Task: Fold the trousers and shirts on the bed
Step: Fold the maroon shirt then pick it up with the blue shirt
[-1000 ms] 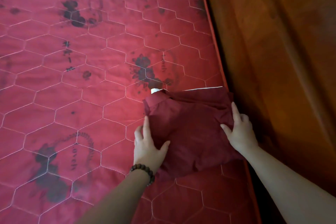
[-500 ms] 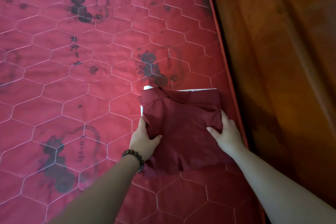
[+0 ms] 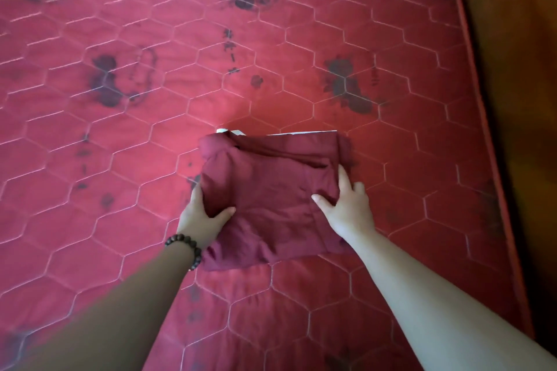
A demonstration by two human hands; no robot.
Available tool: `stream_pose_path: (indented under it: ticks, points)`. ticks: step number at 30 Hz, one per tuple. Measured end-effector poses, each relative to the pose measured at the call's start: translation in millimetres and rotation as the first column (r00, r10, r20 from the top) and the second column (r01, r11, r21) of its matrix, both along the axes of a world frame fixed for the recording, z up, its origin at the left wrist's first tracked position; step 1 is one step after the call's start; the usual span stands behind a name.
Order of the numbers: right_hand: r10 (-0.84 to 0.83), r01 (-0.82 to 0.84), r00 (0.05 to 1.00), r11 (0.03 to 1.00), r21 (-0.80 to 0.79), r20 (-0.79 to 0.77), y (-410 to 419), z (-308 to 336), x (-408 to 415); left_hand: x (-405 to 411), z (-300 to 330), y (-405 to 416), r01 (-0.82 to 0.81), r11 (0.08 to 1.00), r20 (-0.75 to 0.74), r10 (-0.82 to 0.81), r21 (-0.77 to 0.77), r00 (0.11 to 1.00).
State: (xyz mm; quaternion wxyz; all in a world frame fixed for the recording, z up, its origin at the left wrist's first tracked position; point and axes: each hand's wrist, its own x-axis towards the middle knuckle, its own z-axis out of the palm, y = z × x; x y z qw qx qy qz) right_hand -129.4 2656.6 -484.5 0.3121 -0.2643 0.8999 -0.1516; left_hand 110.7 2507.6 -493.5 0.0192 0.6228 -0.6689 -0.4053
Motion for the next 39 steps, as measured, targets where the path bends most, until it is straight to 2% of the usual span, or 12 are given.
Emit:
stream_pose_path:
  ticks: [3, 8, 11, 14, 18, 21, 24, 26, 29, 32, 36, 39]
  points:
    - [-0.113, 0.112, 0.994, 0.991, 0.068, 0.007, 11, 8, 2, 19, 7, 8, -0.096, 0.985, 0.073, 0.087, 0.141, 0.994]
    - [-0.331, 0.303, 0.918, 0.941, 0.15, 0.22, 30, 21, 9, 29, 22, 23, -0.098, 0.95, 0.145, 0.057, 0.296, 0.988]
    - [-0.349, 0.335, 0.921, 0.936, 0.105, 0.172, 30, 26, 16, 26, 29, 23, -0.102, 0.937, 0.201, 0.034, 0.335, 0.979]
    - [-0.351, 0.346, 0.933, 0.936, 0.063, 0.084, 24, 31, 21, 20, 33, 19, -0.123, 0.899, 0.115, 0.082, 0.42, 0.99]
    - [-0.377, 0.376, 0.915, 0.926, 0.041, 0.141, 21, 34, 23, 16, 36, 15, -0.082, 0.829, 0.096, 0.034, 0.553, 0.995]
    - [-0.387, 0.388, 0.907, 0.921, 0.027, 0.165, 20, 34, 21, 13, 36, 15, -0.111, 0.816, -0.004, 0.138, 0.567, 0.99]
    - [-0.416, 0.434, 0.871, 0.901, -0.012, 0.26, 16, 34, 19, 9, 33, 12, -0.251, 0.765, -0.148, 0.411, 0.593, 0.9]
    - [-0.402, 0.408, 0.884, 0.913, 0.029, 0.238, 12, 35, 17, 5, 30, 7, -0.294, 0.708, -0.135, 0.482, 0.643, 0.866]
    - [-0.476, 0.454, 0.822, 0.879, 0.145, 0.313, 5, 39, 16, 1, 32, 4, -0.29, 0.669, -0.034, 0.427, 0.684, 0.904]
    - [-0.473, 0.401, 0.812, 0.878, 0.262, 0.343, 1, 46, 16, -3, 36, 3, -0.273, 0.712, -0.009, 0.366, 0.647, 0.931]
    - [-0.498, 0.403, 0.765, 0.865, 0.3, 0.409, 3, 47, 12, -7, 36, 6, -0.312, 0.634, -0.08, 0.511, 0.707, 0.856]
    - [-0.552, 0.488, 0.689, 0.833, 0.262, 0.47, 6, 44, 11, -8, 31, 4, -0.306, 0.726, -0.174, 0.504, 0.616, 0.846]
